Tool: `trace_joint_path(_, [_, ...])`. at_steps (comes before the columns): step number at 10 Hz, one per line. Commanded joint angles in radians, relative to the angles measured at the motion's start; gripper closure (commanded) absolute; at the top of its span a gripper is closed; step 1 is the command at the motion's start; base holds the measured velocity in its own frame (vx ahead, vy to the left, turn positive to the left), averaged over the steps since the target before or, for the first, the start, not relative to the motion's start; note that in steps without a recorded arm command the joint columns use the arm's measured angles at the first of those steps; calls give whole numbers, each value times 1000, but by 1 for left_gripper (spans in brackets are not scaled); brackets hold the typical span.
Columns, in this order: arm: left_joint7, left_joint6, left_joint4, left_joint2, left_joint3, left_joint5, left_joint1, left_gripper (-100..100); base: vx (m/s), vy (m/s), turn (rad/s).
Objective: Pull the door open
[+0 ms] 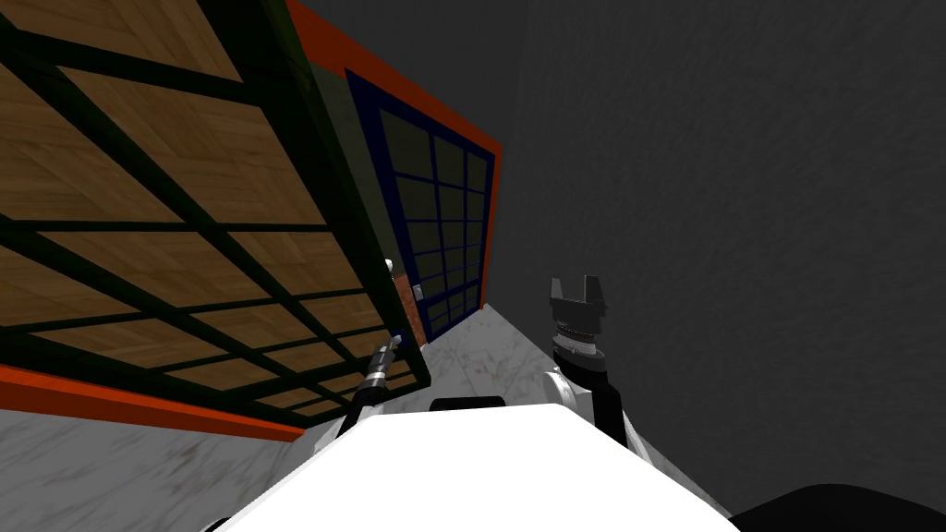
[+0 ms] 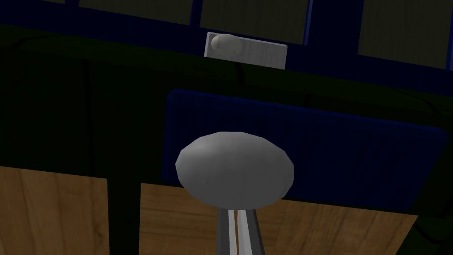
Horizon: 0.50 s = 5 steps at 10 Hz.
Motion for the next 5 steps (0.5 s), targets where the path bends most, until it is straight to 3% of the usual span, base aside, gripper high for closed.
trace_joint_path(1, [40,1,-5,-4,-7,19,-1,-100,-63,28,-41])
trace_joint_path(5, [134,4,-15,-14,-23,60,-2,-100,-61,-5,-39])
